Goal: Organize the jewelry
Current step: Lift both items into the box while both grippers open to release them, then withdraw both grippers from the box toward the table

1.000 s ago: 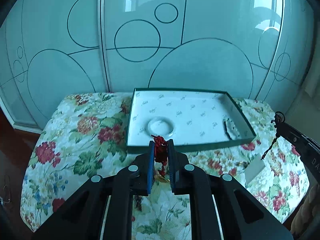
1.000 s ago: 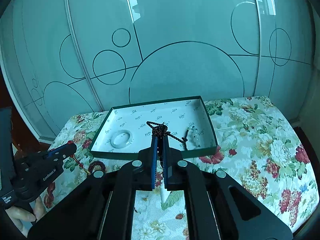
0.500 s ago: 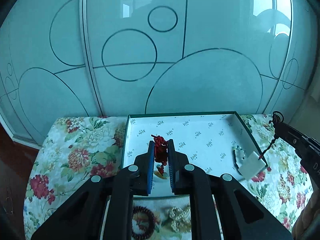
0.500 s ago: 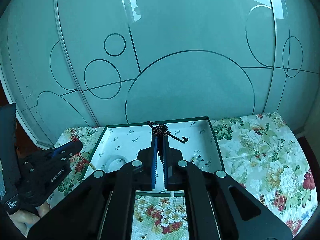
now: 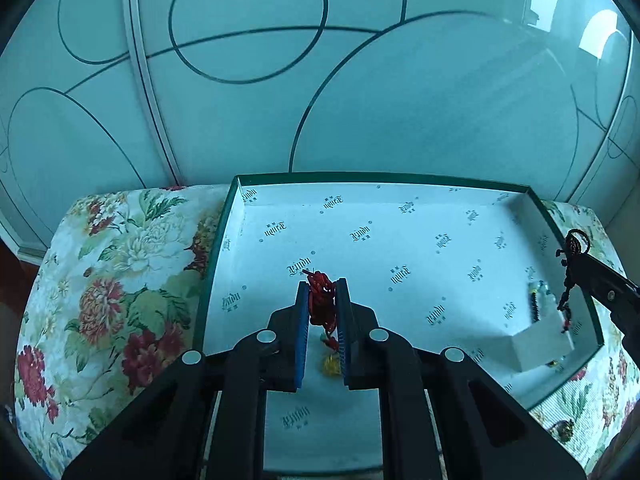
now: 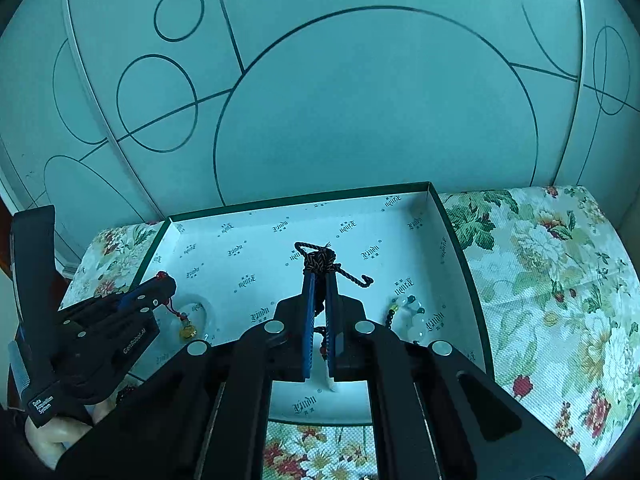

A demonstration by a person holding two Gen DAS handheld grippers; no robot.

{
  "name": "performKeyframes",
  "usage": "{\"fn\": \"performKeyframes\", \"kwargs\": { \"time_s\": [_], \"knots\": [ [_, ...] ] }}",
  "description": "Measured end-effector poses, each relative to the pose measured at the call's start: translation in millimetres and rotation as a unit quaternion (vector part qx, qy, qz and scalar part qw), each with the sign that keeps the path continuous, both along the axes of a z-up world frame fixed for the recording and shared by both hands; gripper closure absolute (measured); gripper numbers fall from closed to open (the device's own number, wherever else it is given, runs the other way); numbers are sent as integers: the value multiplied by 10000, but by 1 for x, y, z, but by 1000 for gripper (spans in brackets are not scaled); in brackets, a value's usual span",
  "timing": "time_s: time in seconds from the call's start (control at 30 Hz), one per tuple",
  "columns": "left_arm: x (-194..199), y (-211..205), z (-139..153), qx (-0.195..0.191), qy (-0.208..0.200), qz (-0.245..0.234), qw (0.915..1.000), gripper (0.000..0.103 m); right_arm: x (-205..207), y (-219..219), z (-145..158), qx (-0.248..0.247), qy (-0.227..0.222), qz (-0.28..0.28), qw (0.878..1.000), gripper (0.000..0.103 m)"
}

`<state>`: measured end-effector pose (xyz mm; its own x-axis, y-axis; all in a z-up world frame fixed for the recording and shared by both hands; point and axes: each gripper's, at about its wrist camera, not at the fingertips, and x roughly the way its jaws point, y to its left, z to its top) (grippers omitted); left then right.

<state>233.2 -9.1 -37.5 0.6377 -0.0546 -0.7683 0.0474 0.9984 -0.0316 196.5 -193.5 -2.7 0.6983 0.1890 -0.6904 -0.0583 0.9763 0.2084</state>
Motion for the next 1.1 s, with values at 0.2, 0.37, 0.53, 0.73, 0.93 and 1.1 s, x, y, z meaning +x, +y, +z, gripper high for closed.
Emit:
{"fn": "performKeyframes", "kwargs": {
  "time_s": [0.2,0.37,0.53,0.73,0.93,1.1],
  "knots": [
    [18,0,-13,9,165,1,9999,89,27,-5,-23,-1,327,-88,9994,97],
    [24,2,-20,-60,312,74,9995,62,39,-9,-37,-1,534,-159,9984,83],
    [17,7,-11,-86,236,103,9996,43,29,-17,-28,90,456,-251,9986,73],
    [-9,15,10,-166,223,112,9996,43,-4,-25,-10,35,317,-334,9989,73],
    [-47,15,24,-262,221,127,9993,43,-38,-38,-4,139,366,-525,9979,73],
    [-84,10,24,-267,300,34,9992,43,-72,-43,-12,-24,498,-602,9969,72]
  ]
}}
